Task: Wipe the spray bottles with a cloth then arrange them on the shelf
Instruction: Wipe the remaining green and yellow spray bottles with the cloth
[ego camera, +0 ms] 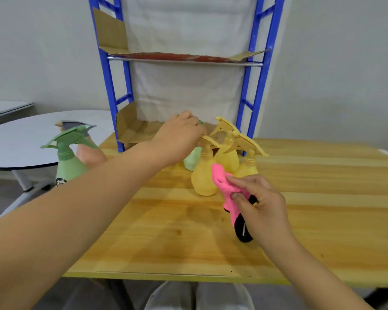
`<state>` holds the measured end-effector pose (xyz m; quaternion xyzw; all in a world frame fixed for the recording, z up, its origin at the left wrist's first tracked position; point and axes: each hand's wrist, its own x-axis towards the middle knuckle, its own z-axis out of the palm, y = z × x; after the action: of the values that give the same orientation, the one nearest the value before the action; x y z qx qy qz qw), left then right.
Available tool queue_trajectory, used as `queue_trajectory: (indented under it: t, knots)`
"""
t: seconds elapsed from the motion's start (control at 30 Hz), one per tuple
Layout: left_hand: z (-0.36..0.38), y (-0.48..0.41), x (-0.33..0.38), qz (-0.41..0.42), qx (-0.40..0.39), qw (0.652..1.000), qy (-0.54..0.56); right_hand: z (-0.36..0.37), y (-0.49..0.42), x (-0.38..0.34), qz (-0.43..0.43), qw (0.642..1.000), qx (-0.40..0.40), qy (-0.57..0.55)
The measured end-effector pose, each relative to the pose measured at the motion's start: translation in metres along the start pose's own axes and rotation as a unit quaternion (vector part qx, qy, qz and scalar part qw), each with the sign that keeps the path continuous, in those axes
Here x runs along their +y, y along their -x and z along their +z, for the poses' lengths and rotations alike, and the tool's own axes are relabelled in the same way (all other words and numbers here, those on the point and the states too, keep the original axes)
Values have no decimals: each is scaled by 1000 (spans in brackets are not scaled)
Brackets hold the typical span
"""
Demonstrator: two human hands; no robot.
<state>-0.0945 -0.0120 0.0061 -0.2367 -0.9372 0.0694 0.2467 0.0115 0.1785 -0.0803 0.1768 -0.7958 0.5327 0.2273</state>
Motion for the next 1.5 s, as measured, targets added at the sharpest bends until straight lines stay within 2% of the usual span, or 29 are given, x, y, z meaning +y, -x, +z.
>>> queue_trajectory:
  t: [0.13,0.3,0.43,0.6,0.7,0.83,0.93,1.3,1.5]
  knots:
    - [-9,20,-5,-41,0,996,79,-2,-1,-2,4,1000,13,-20]
    - [-29,49,-21,-92,-8,988,123,11,1,-8,-5,999,10,-44]
    - [-30,75,-28,-107,-71,973,194,29,0,-17,-63,998,6,-26]
    - [-28,91,-34,-99,-87,956,261,59,-11,-25,-194,977,0,94]
    - [-27,95,-37,-121,-92,941,303,78,-20,-25,-251,944,-33,213]
    - [-24,98,-46,-145,-110,923,339,81,-25,-27,-232,937,-140,222]
    - [-20,98,-52,-156,-114,913,360,73,-14,-24,-251,916,-181,253]
    - [-23,89,-48,-180,-132,890,397,52,29,6,-320,869,-242,291]
    - [-19,92,-56,-191,-142,888,393,53,18,4,-368,846,-253,293]
